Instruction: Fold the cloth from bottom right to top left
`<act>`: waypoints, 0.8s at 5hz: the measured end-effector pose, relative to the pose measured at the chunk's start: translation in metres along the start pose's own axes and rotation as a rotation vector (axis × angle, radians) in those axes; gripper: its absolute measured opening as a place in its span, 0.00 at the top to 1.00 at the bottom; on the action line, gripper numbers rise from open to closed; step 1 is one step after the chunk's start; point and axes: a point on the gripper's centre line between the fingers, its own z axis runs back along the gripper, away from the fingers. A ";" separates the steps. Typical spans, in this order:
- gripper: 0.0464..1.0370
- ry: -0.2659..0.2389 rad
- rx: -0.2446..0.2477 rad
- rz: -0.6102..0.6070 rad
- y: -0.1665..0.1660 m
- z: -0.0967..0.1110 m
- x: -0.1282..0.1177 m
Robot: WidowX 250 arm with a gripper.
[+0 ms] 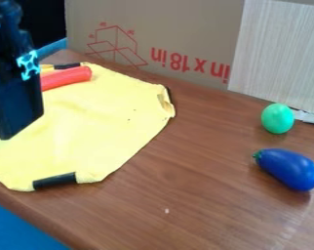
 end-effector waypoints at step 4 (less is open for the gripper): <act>0.04 -0.064 -0.064 -0.259 0.043 -0.057 0.013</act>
